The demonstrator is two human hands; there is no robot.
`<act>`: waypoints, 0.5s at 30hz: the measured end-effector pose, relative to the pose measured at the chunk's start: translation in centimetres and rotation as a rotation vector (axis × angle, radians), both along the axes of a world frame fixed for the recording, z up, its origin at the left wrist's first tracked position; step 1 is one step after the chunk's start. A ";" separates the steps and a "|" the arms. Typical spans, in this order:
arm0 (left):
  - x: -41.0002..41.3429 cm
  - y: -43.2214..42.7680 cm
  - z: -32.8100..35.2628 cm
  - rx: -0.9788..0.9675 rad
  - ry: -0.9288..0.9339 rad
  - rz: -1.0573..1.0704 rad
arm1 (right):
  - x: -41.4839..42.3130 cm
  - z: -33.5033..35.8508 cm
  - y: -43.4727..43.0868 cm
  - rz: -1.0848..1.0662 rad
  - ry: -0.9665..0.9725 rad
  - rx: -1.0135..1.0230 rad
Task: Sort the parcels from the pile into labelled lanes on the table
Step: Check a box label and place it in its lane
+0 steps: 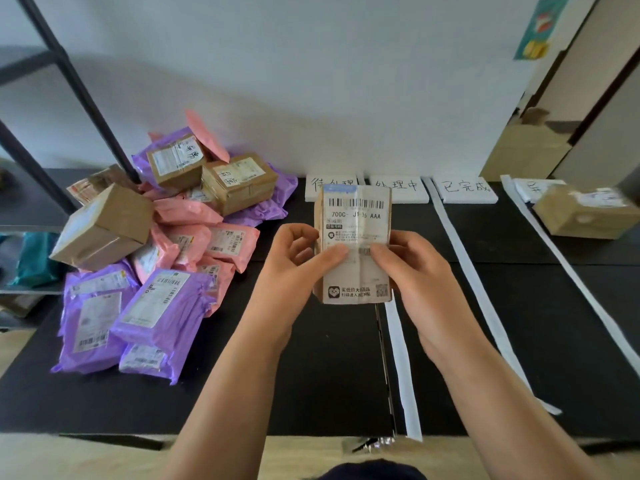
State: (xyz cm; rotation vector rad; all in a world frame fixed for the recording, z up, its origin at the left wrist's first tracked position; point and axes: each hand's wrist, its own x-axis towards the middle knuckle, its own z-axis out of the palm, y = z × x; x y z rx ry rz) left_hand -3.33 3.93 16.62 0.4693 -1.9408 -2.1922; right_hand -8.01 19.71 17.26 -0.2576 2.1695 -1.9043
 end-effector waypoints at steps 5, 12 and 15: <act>0.7 0.2 0.5 0.048 0.033 -0.002 | 0.5 0.5 0.6 0.026 0.064 -0.027; 0.9 0.2 1.2 0.077 0.066 -0.040 | 0.8 1.0 0.9 0.025 0.136 -0.049; 1.0 0.6 1.6 0.060 0.074 -0.037 | 0.9 1.2 0.7 0.008 0.130 -0.070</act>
